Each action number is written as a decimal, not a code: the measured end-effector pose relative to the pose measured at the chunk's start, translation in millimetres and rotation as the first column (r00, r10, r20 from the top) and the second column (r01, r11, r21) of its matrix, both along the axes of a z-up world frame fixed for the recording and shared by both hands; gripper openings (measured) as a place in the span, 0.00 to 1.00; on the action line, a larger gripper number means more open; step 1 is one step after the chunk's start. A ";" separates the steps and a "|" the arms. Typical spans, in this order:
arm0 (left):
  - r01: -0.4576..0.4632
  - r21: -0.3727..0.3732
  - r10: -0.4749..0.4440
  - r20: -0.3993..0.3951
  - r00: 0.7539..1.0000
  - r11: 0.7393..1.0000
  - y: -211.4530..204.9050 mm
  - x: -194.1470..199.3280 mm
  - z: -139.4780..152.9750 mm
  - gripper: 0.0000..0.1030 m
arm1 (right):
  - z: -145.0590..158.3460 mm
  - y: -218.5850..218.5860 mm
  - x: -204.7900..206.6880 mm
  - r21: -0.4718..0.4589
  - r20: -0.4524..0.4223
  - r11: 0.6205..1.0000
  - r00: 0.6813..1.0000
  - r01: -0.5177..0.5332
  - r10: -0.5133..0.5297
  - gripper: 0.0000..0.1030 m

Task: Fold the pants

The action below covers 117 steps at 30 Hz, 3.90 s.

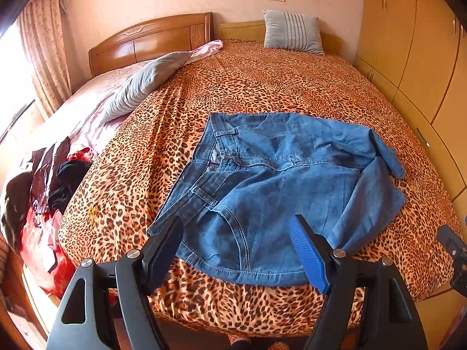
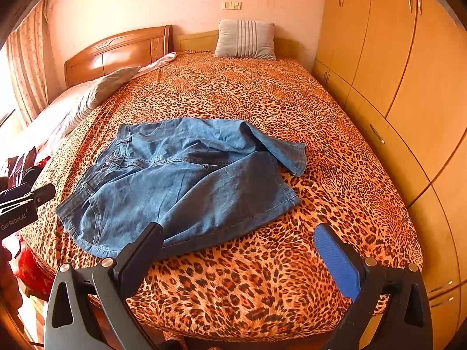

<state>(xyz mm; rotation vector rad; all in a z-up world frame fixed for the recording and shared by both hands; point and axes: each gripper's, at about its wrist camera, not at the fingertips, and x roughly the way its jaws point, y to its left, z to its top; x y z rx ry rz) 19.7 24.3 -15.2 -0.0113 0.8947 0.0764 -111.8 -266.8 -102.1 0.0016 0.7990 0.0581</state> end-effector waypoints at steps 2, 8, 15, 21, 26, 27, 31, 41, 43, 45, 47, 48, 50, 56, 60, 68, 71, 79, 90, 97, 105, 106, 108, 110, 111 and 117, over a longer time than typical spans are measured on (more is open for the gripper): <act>0.002 -0.003 -0.002 -0.002 1.000 1.000 1.0 2.7 -0.7 0.73 | -0.1 2.6 2.1 0.001 0.000 1.000 1.000 0.002 -0.002 1.00; 0.005 -0.009 -0.005 -0.006 1.000 1.000 5.0 9.9 -4.5 0.73 | 0.6 7.6 7.6 0.001 -0.002 1.000 1.000 0.007 -0.007 1.00; 0.019 -0.014 -0.019 -0.028 0.999 1.000 7.0 17.2 -12.2 0.73 | -3.3 8.7 12.4 -0.001 -0.019 1.000 1.000 0.022 -0.022 1.00; 0.044 0.000 -0.044 -0.178 0.983 0.999 18.9 48.2 -43.0 0.80 | -21.0 2.0 24.5 0.019 -0.089 0.998 0.995 0.057 -0.055 1.00; 0.072 0.069 -0.049 -0.298 0.953 0.995 67.5 124.5 -62.4 0.79 | -39.4 -9.3 34.3 0.011 -0.151 0.994 0.983 0.108 -0.105 1.00; 0.094 0.038 -0.075 -0.350 0.934 0.995 77.5 143.7 -69.0 0.79 | -42.8 -10.7 36.7 0.007 -0.162 0.993 0.980 0.117 -0.114 1.00; 0.149 -0.104 -0.182 -0.532 0.827 0.983 102.7 206.9 -104.0 0.78 | -60.1 -16.7 51.3 0.012 -0.227 0.988 0.963 0.151 -0.145 1.00; 0.267 -0.245 -0.362 -0.647 0.671 0.932 79.2 255.0 -163.5 0.79 | -86.8 -76.7 113.0 0.038 -0.348 0.962 0.906 0.269 -0.239 1.00; 0.285 -0.282 -0.401 -0.640 0.655 0.916 70.2 252.1 -163.7 0.78 | -94.6 -90.1 133.6 0.032 -0.365 0.962 0.900 0.270 -0.240 1.00; 0.285 -0.289 -0.406 -0.649 0.644 0.914 64.2 249.7 -167.3 0.78 | -106.4 -101.0 155.2 0.036 -0.389 0.963 0.891 0.268 -0.233 1.00; 0.278 -0.263 -0.382 -0.658 0.649 0.924 59.9 247.2 -173.4 0.78 | -119.4 -107.4 173.8 0.057 -0.406 0.967 0.891 0.247 -0.204 1.00; 0.267 -0.259 -0.372 -0.661 0.652 0.928 59.8 237.4 -176.0 0.78 | -125.5 -107.7 181.9 0.065 -0.415 0.970 0.891 0.233 -0.187 1.00; 0.223 -0.257 -0.340 -0.671 0.659 0.940 62.7 236.3 -177.9 0.78 | -140.3 -104.6 196.2 0.052 -0.454 0.980 0.879 0.190 -0.146 0.99; 0.171 -0.242 -0.292 -0.666 0.687 0.955 65.9 224.0 -183.4 0.60 | -161.9 -84.7 197.5 0.091 -0.504 0.996 0.863 0.012 0.035 0.20; 0.128 -0.214 -0.242 -0.680 0.692 0.968 62.1 221.9 -184.2 0.20 | -153.8 -96.1 181.1 0.118 -0.493 0.992 0.869 0.039 0.024 0.19; 0.020 -0.274 -0.202 -0.654 0.729 0.961 68.4 178.4 -170.0 0.17 | -119.7 -157.7 77.2 0.282 -0.487 0.939 0.873 0.199 -0.039 0.20; -0.029 -0.251 -0.153 -0.675 0.721 0.968 77.5 157.5 -183.5 0.17 | -147.4 -176.6 41.9 0.270 -0.565 0.922 0.821 0.277 -0.081 0.20; -0.097 -0.273 -0.126 -0.693 0.710 0.957 98.2 157.3 -203.2 0.17 | -169.2 -186.3 18.3 0.260 -0.642 0.902 0.760 0.344 -0.105 0.25; -0.059 -0.328 -0.146 -0.565 0.812 0.943 103.1 225.8 -111.1 0.51 | -88.1 -217.3 86.9 0.375 -0.464 0.846 0.867 0.379 -0.183 0.61; -0.215 -0.424 -0.058 -0.544 0.837 0.880 119.2 328.4 -103.6 0.60 | -105.9 -193.1 206.4 0.447 -0.449 0.828 0.885 0.340 -0.122 0.62; -0.225 -0.357 -0.020 -0.569 0.822 0.907 112.5 398.2 -147.1 0.60 | -139.9 -191.2 299.1 0.407 -0.515 0.821 0.843 0.401 -0.157 0.66; -0.240 -0.366 -0.014 -0.571 0.821 0.899 114.4 400.1 -153.1 0.60 | -145.0 -190.5 304.5 0.410 -0.521 0.821 0.841 0.398 -0.148 0.66; -0.251 -0.410 -0.040 -0.582 0.812 0.877 117.3 407.0 -168.0 0.60 | -150.5 -183.0 314.9 0.419 -0.515 0.835 0.851 0.356 -0.105 0.64; -0.241 -0.429 -0.070 -0.594 0.802 0.870 113.6 410.9 -184.0 0.56 | -151.6 -171.1 322.1 0.355 -0.508 0.887 0.857 0.296 -0.083 0.47; -0.229 -0.418 -0.074 -0.594 0.801 0.879 111.0 411.6 -186.3 0.44 | -151.2 -166.3 324.2 0.338 -0.504 0.901 0.861 0.271 -0.069 0.19; -0.195 -0.365 -0.036 -0.540 0.841 0.910 100.1 427.5 -176.1 0.05 | -128.6 -160.2 347.4 0.235 -0.444 0.954 0.894 0.185 -0.065 0.11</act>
